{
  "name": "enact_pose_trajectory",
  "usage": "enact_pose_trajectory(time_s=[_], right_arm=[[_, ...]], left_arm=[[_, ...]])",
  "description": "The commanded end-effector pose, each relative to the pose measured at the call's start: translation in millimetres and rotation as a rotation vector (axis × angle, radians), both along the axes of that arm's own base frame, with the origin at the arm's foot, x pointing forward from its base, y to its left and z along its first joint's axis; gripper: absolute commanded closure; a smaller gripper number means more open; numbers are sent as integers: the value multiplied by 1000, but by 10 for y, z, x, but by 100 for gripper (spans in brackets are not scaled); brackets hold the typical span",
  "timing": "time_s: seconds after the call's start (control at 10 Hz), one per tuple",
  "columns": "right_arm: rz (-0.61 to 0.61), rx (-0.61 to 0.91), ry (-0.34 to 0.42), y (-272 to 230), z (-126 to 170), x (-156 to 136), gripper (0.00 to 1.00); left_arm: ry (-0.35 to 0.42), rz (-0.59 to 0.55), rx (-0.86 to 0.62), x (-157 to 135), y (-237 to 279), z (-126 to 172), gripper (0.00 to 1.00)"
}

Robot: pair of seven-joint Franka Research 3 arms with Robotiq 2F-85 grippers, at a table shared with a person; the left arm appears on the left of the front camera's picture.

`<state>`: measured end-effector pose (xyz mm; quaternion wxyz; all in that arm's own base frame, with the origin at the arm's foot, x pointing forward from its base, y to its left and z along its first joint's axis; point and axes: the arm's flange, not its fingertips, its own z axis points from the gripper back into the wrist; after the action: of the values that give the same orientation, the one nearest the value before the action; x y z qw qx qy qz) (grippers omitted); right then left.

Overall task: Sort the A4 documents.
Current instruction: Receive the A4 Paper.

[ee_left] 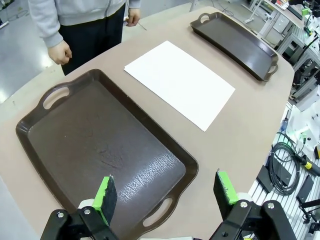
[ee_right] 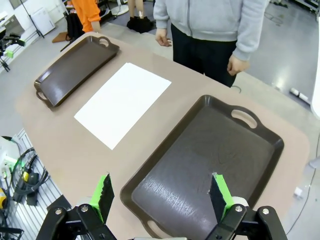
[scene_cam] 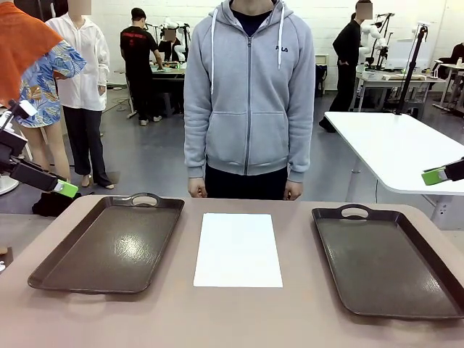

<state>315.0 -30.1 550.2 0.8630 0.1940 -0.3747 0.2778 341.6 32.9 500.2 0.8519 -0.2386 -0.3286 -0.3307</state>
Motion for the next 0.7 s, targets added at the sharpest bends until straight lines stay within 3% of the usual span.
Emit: enact_pose_trajectory(time_s=[0.0,0.1,0.2,0.3,0.6], right_arm=[[9,-10,-17,130,-541,-485,0],[12,-4,-16,128,-535,-484,0],[7,24,-19,119,-527,-473,0],[-6,1,-5,-34,16,-20,0],[-6,1,-5,-34,16,-20,0]], left_arm=[[-24,-18,-13,-279,-89,-269,0],[-1,9,-12,-258,-89,-259,0],[-1,0,1,-1,-4,3,0],[-1,0,1,-1,-4,3,0],[-1,0,1,-1,-4,3,0]])
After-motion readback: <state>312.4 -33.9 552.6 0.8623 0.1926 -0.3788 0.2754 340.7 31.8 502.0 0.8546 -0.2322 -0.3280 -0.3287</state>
